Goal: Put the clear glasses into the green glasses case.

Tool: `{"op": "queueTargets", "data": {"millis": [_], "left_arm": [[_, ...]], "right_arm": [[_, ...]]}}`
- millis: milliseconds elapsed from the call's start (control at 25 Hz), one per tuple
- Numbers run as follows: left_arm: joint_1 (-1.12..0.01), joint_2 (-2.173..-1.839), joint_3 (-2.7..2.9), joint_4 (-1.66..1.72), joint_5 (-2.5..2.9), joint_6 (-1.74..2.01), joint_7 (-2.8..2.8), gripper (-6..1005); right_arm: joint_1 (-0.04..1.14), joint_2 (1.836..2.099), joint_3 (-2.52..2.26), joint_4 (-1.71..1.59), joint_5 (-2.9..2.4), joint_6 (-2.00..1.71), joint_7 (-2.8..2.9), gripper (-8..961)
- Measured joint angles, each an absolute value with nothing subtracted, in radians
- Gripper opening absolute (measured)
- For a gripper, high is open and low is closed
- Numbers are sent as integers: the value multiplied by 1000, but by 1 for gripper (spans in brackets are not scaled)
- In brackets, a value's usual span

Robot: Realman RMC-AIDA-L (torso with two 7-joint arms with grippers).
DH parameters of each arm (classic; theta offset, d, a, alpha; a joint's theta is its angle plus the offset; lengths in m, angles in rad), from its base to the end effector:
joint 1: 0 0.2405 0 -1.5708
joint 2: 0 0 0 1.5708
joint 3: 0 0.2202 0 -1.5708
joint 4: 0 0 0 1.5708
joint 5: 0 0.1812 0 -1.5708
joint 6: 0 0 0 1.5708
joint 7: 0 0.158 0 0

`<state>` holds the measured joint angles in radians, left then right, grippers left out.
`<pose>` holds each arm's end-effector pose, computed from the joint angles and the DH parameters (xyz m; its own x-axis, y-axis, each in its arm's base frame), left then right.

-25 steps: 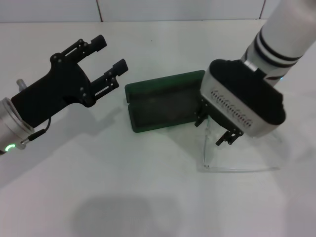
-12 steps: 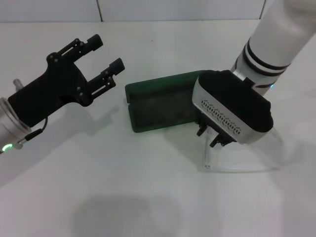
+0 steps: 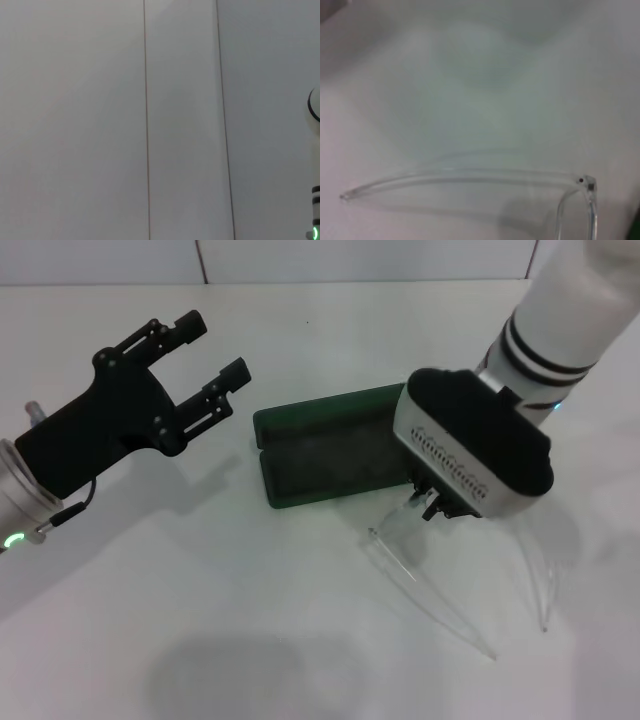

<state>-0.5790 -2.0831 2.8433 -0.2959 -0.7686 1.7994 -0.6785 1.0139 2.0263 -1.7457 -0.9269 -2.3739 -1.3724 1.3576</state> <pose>-0.2075 0.2801 0.0231 0.6056 -0.1322 0.7847 0.3989 -0.8028 -0.4431 0.1084 0.3304 -0.0629 0.5608 0.7252 0.3994 0.6587 -0.6831 0.3154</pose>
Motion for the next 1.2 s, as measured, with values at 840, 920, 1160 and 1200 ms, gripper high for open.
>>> {"op": "queueTargets", "data": {"millis": [840, 920, 1160, 1200], "left_arm": [[-671, -2073, 2844, -291, -598, 1972, -692, 682], [-710, -2078, 2844, -286, -556, 1980, -692, 682], [-803, -2086, 2844, -266, -461, 1963, -693, 681], [-811, -2086, 2844, -259, -454, 1953, -699, 681]], "right_arm": [[683, 2013, -1137, -906, -1793, -1411, 1318, 116], [710, 2012, -1100, -846, -1779, -1426, 1331, 116], [783, 2000, -1030, -716, -1766, -1477, 1367, 115], [787, 1999, -1026, -709, -1763, -1483, 1368, 115]]}}
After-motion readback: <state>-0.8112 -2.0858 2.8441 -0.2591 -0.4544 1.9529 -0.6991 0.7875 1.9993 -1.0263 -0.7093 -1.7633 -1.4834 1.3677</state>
